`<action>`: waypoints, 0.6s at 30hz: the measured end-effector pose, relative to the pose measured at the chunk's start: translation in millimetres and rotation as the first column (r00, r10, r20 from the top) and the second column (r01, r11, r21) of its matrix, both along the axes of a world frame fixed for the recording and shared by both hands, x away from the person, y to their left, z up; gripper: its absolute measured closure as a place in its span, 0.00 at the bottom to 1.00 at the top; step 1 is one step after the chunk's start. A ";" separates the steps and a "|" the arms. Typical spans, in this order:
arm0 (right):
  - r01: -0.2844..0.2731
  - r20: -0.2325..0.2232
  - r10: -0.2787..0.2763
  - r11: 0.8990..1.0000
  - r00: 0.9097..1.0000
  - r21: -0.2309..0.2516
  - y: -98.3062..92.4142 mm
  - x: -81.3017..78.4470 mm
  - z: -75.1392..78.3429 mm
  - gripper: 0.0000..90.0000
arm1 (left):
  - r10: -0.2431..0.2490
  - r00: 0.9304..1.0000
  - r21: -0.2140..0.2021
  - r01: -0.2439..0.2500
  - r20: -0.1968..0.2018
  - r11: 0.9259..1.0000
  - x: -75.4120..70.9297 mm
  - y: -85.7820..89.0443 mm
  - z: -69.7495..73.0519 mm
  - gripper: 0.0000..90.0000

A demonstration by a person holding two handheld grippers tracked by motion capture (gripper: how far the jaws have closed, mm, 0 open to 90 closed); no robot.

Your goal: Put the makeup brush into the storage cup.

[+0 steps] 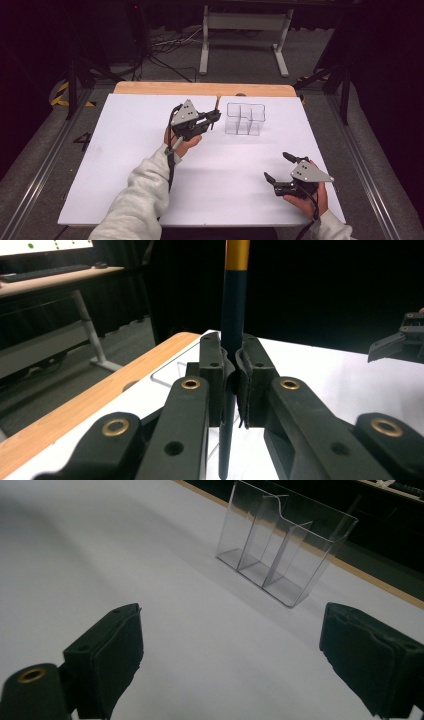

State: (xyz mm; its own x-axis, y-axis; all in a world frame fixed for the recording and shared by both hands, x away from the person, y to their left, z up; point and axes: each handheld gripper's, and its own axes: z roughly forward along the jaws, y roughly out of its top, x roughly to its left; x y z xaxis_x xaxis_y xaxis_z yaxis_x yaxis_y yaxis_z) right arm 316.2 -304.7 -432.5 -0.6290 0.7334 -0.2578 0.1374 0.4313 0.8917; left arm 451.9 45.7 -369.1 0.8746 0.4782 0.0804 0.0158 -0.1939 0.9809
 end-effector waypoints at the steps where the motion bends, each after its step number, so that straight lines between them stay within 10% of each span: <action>1: 0.000 0.001 0.000 1.000 1.000 0.001 -0.1 -0.1 0.2 0.12 | -0.004 1.000 0.002 0.004 0.003 1.000 1.1 -2.6 1.0 0.92; 18: 0.000 0.007 0.000 1.000 1.000 0.013 -2.5 -1.5 1.3 0.12 | -0.042 0.999 -0.010 0.042 0.017 0.999 12.0 -41.9 15.5 0.92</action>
